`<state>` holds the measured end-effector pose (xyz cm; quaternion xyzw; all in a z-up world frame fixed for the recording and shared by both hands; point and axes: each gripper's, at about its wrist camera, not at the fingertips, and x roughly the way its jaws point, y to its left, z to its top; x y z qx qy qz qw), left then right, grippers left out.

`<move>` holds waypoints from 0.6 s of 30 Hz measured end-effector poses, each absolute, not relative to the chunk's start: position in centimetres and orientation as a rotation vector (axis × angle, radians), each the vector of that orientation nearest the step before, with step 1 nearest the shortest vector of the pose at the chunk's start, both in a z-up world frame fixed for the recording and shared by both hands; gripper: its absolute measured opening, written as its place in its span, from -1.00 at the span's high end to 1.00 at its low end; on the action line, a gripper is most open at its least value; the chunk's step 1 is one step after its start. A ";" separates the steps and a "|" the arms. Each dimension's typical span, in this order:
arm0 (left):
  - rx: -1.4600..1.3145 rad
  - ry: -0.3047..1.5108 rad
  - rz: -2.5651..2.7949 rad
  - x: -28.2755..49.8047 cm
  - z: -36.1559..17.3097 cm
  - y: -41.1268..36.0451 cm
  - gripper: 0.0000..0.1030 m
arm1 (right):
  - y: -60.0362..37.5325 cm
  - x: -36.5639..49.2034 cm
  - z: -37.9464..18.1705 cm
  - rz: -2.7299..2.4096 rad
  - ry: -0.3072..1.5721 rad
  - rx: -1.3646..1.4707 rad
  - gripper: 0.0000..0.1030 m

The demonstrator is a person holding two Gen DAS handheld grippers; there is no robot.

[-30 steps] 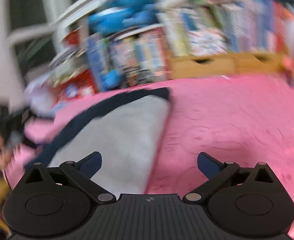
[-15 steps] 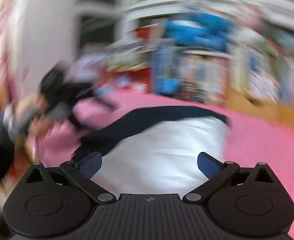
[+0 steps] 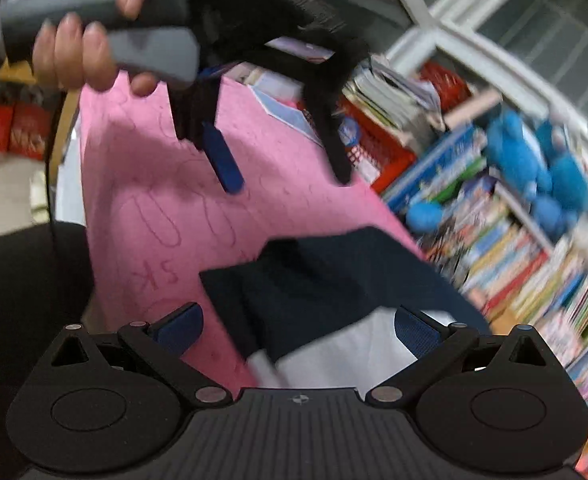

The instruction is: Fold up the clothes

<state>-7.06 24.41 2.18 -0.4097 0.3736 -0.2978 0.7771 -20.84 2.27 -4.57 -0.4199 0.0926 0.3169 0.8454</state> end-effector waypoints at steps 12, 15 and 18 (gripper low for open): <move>-1.015 0.852 -0.690 -4.4 0.4 23.4 -1.00 | 2.7 -20.3 -5.0 0.559 0.120 -0.873 -0.95; -1.053 0.887 -0.678 -3.4 -0.5 22.8 -1.00 | 1.8 -19.8 -4.2 0.527 0.119 -0.815 -0.96; -1.048 0.872 -0.695 -3.4 0.2 22.5 -1.00 | 1.0 -19.3 -3.5 0.487 0.107 -0.781 -0.96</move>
